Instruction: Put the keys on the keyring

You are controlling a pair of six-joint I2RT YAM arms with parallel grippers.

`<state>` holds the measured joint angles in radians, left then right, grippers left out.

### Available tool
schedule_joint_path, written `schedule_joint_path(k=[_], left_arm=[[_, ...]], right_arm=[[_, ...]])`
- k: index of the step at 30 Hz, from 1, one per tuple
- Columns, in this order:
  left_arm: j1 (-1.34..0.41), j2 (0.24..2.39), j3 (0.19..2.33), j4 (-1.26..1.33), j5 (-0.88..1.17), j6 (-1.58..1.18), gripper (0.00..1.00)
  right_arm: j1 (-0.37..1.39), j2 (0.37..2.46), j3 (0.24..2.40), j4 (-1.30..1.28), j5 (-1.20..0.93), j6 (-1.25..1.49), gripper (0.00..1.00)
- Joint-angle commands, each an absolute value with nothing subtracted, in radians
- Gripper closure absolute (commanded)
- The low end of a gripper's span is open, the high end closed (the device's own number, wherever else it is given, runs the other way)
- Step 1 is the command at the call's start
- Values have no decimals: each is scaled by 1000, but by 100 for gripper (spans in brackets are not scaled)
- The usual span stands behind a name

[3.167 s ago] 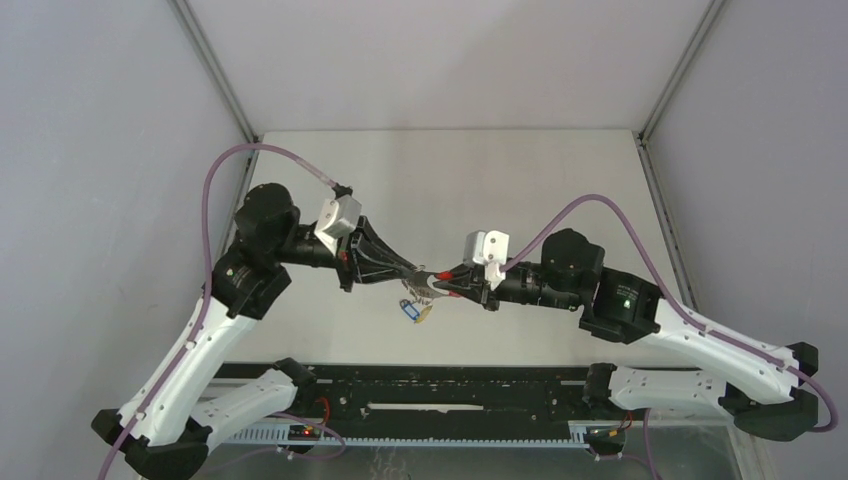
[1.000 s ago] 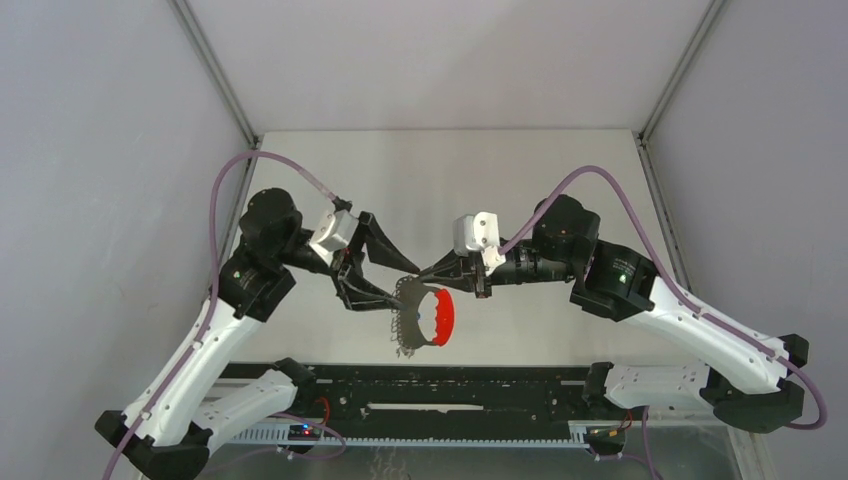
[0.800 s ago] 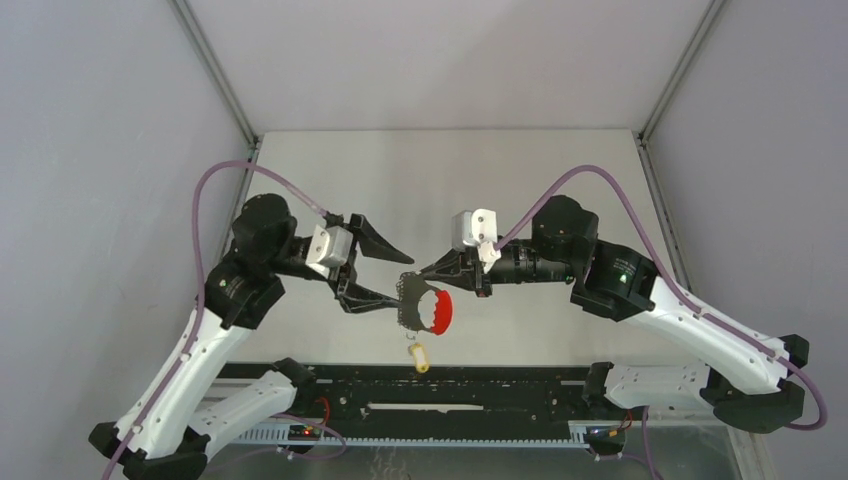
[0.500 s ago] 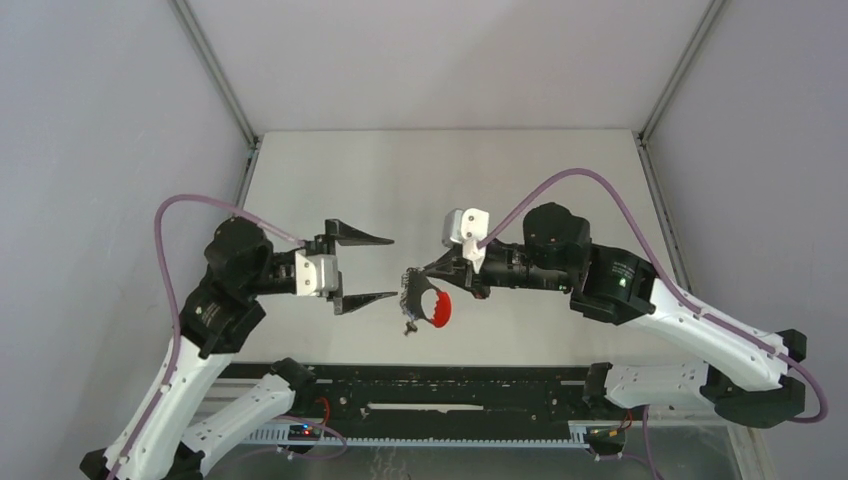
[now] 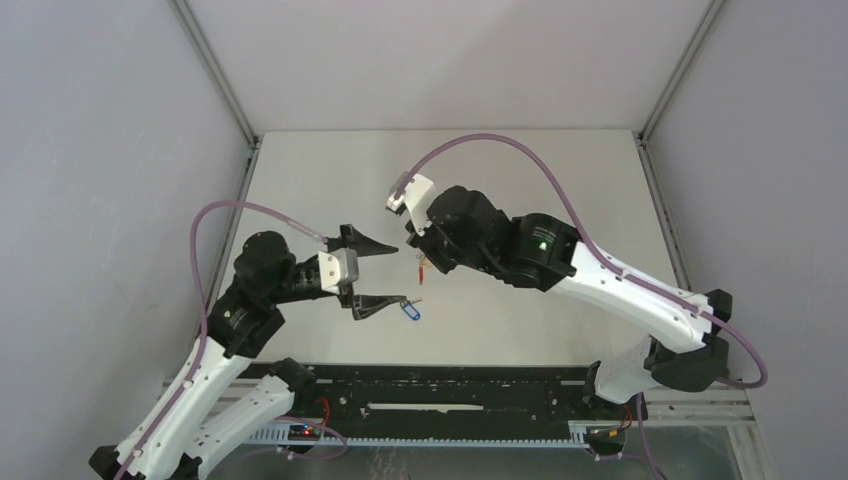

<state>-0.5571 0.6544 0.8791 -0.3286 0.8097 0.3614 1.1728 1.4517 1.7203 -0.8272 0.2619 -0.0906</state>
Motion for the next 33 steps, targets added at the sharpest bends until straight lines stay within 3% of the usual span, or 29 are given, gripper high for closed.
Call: schedule_joint_path(k=[1,9,23,27,33], left_arm=[[-561,676,844,-235,798,189,15],[-578,748,821,-160,716,88,11],[-670,846,883,-219,530,155,19],[-672,855,893,-227,423,200,27],[-673,842,911,-299,372,293,49]], right_arm=[[1178,1494,1826,-922,365,18,100],[1179,1502,1833,-889,289,96,100],[1210,1517,1842,-893,397,132,100],[1217,1512,1824,-887,409,138,100],[1214,1500,1797,-891,392,147,100]])
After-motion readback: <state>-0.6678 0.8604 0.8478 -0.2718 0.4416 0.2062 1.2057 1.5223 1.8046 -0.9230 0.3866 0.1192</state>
